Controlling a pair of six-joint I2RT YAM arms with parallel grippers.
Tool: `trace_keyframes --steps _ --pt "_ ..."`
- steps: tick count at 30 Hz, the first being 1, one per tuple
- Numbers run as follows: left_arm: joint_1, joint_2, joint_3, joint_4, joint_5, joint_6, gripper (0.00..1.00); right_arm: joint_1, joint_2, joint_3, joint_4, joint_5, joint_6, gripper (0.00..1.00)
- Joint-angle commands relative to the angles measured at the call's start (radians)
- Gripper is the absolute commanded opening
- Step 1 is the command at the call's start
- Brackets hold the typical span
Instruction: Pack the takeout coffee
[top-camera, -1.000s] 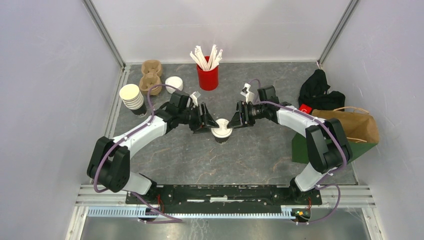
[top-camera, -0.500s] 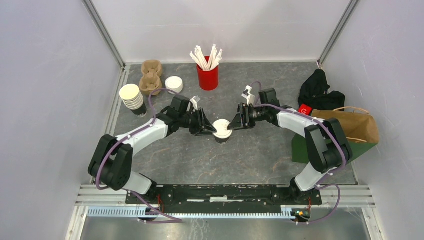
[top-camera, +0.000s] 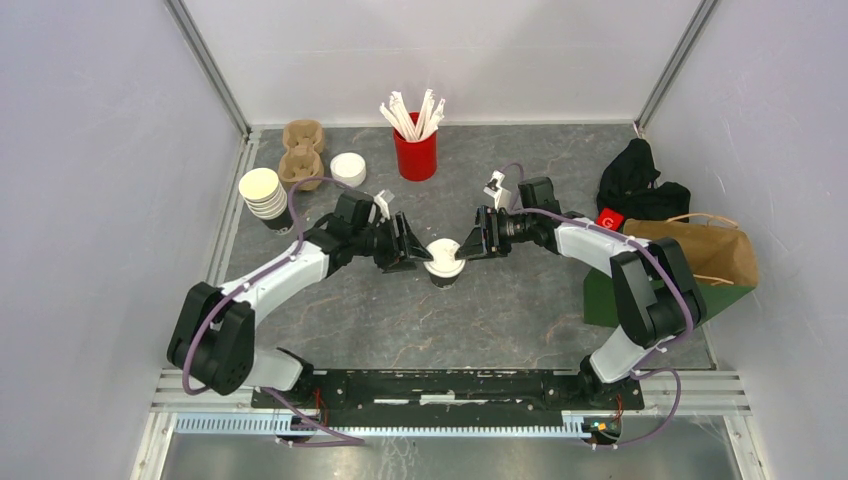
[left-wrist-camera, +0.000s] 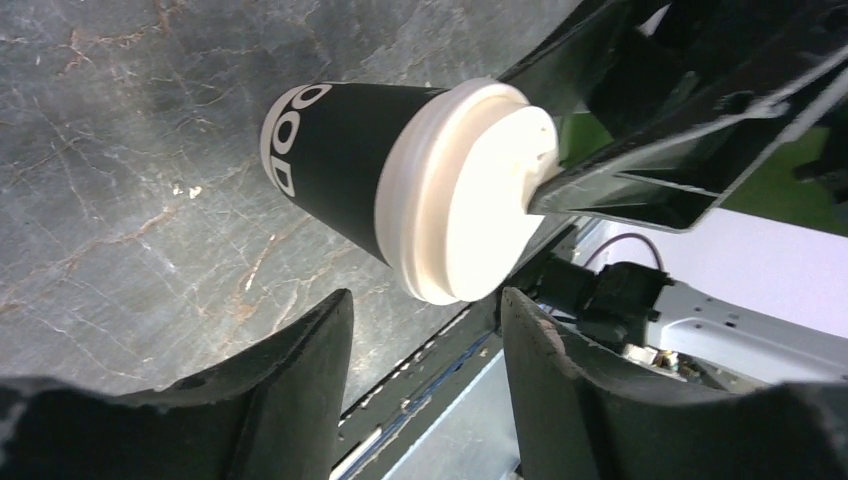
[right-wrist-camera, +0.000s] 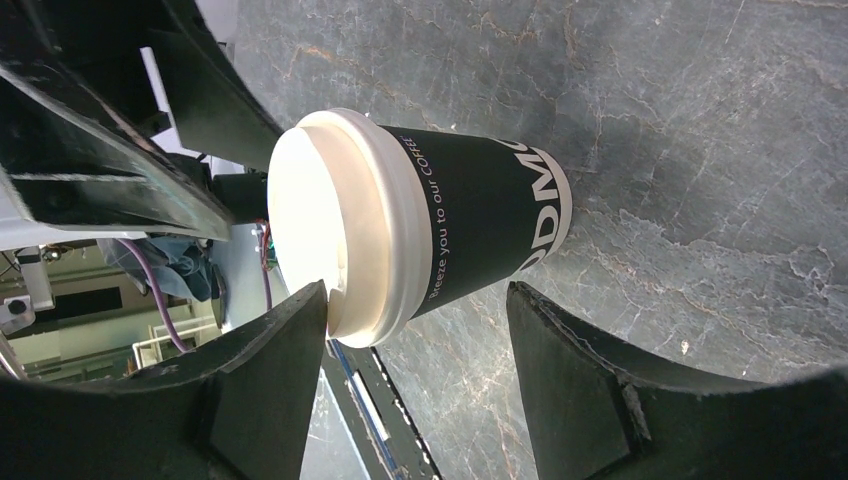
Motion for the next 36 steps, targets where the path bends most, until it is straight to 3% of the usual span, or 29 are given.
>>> trace_keyframes --steps 1,5,10,22,29,36 --pt "0.029 -0.073 -0.030 0.044 0.037 -0.093 0.60 0.001 -0.011 0.022 -0.006 0.022 -0.014 0.72" --pt "0.045 -0.082 -0.072 0.069 0.049 -0.128 0.60 0.002 -0.006 0.021 -0.006 0.021 -0.017 0.72" --pt "0.045 -0.032 -0.064 0.068 0.074 -0.123 0.51 0.003 0.000 0.017 -0.005 0.021 -0.017 0.72" --pt "0.044 0.038 -0.055 0.080 0.082 -0.112 0.48 0.008 0.004 0.019 -0.003 0.022 -0.018 0.72" --pt "0.042 0.120 0.032 -0.212 -0.125 0.036 0.44 0.002 0.017 -0.012 0.001 0.077 -0.025 0.72" --pt "0.042 0.224 -0.111 -0.242 -0.260 0.091 0.36 -0.038 0.064 -0.118 0.065 0.073 -0.009 0.72"
